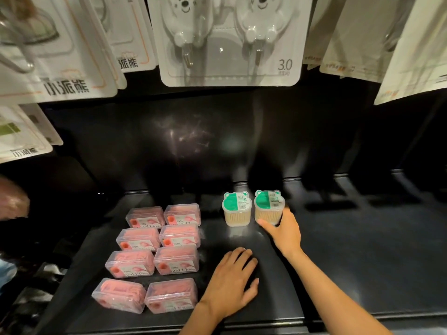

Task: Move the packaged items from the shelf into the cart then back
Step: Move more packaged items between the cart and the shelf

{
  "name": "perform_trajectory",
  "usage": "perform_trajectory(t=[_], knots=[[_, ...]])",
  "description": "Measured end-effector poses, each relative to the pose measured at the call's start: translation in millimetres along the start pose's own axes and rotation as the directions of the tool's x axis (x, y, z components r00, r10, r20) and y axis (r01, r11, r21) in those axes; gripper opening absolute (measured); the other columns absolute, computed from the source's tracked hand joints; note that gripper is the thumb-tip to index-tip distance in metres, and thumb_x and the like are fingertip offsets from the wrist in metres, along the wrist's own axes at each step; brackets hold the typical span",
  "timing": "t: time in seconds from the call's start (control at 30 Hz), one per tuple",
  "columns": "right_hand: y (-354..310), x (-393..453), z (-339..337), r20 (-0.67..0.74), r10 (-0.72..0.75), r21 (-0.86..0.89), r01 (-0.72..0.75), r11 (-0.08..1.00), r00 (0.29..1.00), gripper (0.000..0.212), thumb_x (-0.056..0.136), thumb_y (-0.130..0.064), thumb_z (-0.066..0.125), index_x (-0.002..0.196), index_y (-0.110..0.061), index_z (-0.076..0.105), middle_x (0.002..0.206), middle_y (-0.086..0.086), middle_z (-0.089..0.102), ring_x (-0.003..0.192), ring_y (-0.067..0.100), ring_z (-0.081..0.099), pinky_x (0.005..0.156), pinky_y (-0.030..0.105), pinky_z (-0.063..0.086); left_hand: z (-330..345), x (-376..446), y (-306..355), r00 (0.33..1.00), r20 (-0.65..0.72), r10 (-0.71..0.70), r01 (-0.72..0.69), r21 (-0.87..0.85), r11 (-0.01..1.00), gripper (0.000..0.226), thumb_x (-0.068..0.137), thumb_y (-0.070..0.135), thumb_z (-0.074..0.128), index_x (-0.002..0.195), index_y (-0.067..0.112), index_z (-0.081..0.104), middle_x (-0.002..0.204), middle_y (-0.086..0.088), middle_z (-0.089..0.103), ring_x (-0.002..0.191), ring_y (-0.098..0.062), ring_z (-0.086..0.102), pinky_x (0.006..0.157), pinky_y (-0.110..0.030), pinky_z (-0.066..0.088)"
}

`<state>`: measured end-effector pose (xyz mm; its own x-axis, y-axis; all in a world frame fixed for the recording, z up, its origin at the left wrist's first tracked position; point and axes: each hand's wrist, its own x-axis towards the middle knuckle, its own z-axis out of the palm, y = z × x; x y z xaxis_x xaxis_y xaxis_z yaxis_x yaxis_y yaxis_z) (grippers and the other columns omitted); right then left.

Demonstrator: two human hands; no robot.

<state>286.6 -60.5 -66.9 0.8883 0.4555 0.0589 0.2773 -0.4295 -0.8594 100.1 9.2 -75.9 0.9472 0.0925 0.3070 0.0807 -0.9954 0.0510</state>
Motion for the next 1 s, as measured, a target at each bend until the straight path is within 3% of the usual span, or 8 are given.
perform_trajectory(t=[0.17, 0.3, 0.4, 0.5, 0.63, 0.73, 0.9, 1.0], knots=[[-8.0, 3.6, -6.4, 0.039, -0.024, 0.052, 0.022, 0.998, 0.999, 0.044, 0.070, -0.014, 0.084, 0.107, -0.007, 0.060, 0.106, 0.008, 0.068, 0.091, 0.014, 0.061, 0.060, 0.006, 0.042, 0.7, -0.7, -0.1, 1.000, -0.007, 0.003, -0.003, -0.023, 1.000, 0.036, 0.084, 0.045, 0.050, 0.109, 0.023, 0.065, 0.118, 0.004, 0.061, 0.112, -0.015, 0.055, 0.095, -0.028, 0.049], [-11.9, -0.3, -9.8, 0.048, 0.008, 0.052, -0.010, 0.999, 0.999, 0.063, 0.064, -0.014, 0.087, 0.117, -0.008, 0.054, 0.107, 0.002, 0.063, 0.096, 0.012, 0.059, 0.074, 0.019, 0.042, -0.8, 2.3, -0.5, 1.000, 0.004, 0.018, -0.018, -0.024, 1.000, 0.038, 0.084, 0.046, 0.048, 0.108, 0.022, 0.064, 0.116, 0.003, 0.062, 0.110, -0.016, 0.057, 0.092, -0.028, 0.051], [-7.2, -9.9, -17.4, 0.072, -0.002, 0.043, -0.001, 0.999, 0.997, 0.067, 0.072, -0.015, 0.082, 0.129, -0.009, 0.048, 0.123, 0.003, 0.058, 0.111, 0.013, 0.054, 0.088, 0.022, 0.040, -3.5, 5.6, 0.3, 1.000, 0.010, 0.021, -0.021, -0.015, 1.000, 0.038, 0.081, 0.046, 0.045, 0.103, 0.024, 0.067, 0.112, 0.004, 0.064, 0.105, -0.015, 0.062, 0.087, -0.025, 0.053], [5.7, -32.2, -34.9, 0.038, -0.007, -0.052, 0.009, 0.999, 0.999, 0.059, 0.085, -0.019, 0.071, 0.136, -0.010, 0.045, 0.136, 0.004, 0.052, 0.126, 0.019, 0.047, 0.103, 0.027, 0.037, -4.4, 8.3, 0.2, 1.000, 0.028, 0.009, -0.009, -0.015, 1.000, 0.038, 0.079, 0.046, 0.044, 0.101, 0.024, 0.067, 0.109, 0.005, 0.065, 0.102, -0.014, 0.063, 0.084, -0.024, 0.054], [29.9, -77.4, -75.4, 0.020, -0.141, -0.221, 0.141, 0.965, 0.990, 0.039, 0.089, -0.020, 0.065, 0.126, -0.014, 0.055, 0.132, -0.001, 0.053, 0.125, 0.016, 0.046, 0.100, 0.017, 0.028, -2.1, 11.0, 5.9, 0.999, 0.015, -0.048, 0.048, -0.040, 0.998, 0.034, 0.079, 0.038, 0.042, 0.094, 0.021, 0.068, 0.103, 0.003, 0.065, 0.095, -0.015, 0.063, 0.079, -0.025, 0.054], [49.8, -113.5, -111.7, -0.034, -0.182, -0.263, 0.167, 0.950, 0.983, 0.033, 0.089, -0.025, 0.065, 0.120, -0.017, 0.060, 0.130, -0.006, 0.053, 0.125, 0.008, 0.044, 0.105, 0.023, 0.034, 1.6, 21.2, 27.8, 0.997, -0.049, -0.052, 0.047, -0.095, 0.994, 0.029, 0.080, 0.029, 0.045, 0.089, 0.015, 0.068, 0.098, -0.002, 0.065, 0.089, -0.018, 0.062, 0.077, -0.028, 0.049], [73.1, -186.4, -180.6, -0.174, -0.171, -0.280, 0.117, 0.953, 0.970, 0.036, 0.091, -0.044, 0.049, 0.119, -0.024, 0.061, 0.131, -0.016, 0.048, 0.124, -0.005, 0.039, 0.105, 0.009, 0.027, 5.1, 45.1, 123.7, 0.993, -0.117, 0.027, -0.073, -0.409, 0.910, 0.025, 0.087, 0.032, 0.047, 0.104, 0.019, 0.059, 0.106, 0.006, 0.061, 0.099, -0.009, 0.054, 0.087, -0.023, 0.040], [98.2, -249.6, -230.8, -0.303, -0.031, -0.238, -0.045, 0.970, 0.952, 0.035, 0.095, -0.046, 0.047, 0.128, -0.034, 0.053, 0.139, -0.022, 0.041, 0.131, -0.004, 0.034, 0.110, 0.015, 0.024, 4.8, 48.9, 215.2, 0.997, 0.013, 0.080, -0.053, -0.641, 0.765, 0.047, 0.094, 0.055, 0.035, 0.120, 0.023, 0.056, 0.123, 0.014, 0.053, 0.115, -0.002, 0.049, 0.099, -0.024, 0.038]])
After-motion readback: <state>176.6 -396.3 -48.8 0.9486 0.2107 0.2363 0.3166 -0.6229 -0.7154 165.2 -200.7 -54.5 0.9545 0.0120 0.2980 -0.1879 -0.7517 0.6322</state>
